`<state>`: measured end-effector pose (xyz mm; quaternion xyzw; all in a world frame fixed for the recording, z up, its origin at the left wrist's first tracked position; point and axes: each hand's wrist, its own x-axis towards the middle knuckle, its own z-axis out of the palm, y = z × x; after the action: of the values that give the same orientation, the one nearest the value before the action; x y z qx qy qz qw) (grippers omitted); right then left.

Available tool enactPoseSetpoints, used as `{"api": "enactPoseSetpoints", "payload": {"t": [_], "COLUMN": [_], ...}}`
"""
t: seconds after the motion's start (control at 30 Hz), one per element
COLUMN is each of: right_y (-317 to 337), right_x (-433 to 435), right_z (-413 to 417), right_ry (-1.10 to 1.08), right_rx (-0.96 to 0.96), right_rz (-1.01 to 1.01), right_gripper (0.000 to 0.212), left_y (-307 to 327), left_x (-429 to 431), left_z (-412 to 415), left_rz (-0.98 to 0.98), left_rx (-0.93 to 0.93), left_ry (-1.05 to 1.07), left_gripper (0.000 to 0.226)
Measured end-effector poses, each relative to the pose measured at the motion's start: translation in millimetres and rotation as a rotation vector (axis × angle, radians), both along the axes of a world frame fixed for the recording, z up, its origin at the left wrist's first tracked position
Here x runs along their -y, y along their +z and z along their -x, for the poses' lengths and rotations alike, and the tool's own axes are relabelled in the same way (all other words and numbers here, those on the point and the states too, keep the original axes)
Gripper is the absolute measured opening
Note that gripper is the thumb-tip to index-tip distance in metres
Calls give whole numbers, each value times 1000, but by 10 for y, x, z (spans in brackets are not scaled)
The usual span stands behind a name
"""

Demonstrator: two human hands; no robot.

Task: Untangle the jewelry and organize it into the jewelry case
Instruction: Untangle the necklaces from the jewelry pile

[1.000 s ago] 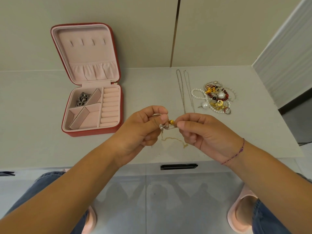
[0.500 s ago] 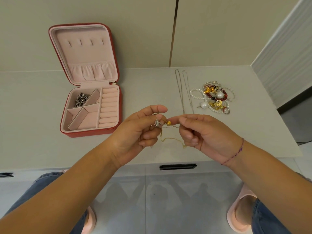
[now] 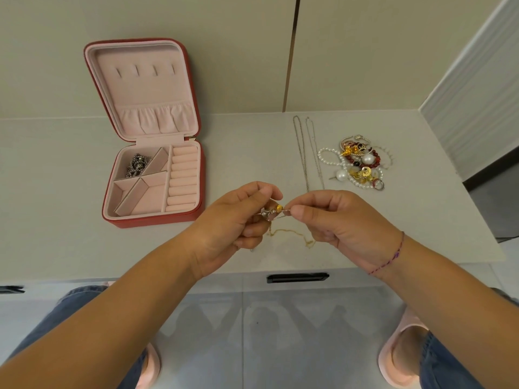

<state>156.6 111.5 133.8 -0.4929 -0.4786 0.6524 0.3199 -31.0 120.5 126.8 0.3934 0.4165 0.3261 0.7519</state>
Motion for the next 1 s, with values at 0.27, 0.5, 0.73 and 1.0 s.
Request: {"api": "enactPoseSetpoints", "payload": {"t": [0.27, 0.5, 0.73, 1.0], "right_y": [5, -4, -7, -23], "right_x": [-8, -22, -31, -55], "right_z": [6, -15, -27, -44], "right_ry": [-57, -106, -135, -166], "right_rx": [-36, -79, -122, -163], "right_rz": [35, 55, 23, 38], "right_gripper": [18, 15, 14, 15], "left_y": [64, 15, 3, 4], "left_x": [28, 22, 16, 12], "left_z": [-28, -30, -16, 3], "left_rz": [-130, -209, -165, -34], "left_rx": [-187, -367, -328, -84], "left_ry": [-51, -30, -59, -88], "left_gripper": [20, 15, 13, 14]}}
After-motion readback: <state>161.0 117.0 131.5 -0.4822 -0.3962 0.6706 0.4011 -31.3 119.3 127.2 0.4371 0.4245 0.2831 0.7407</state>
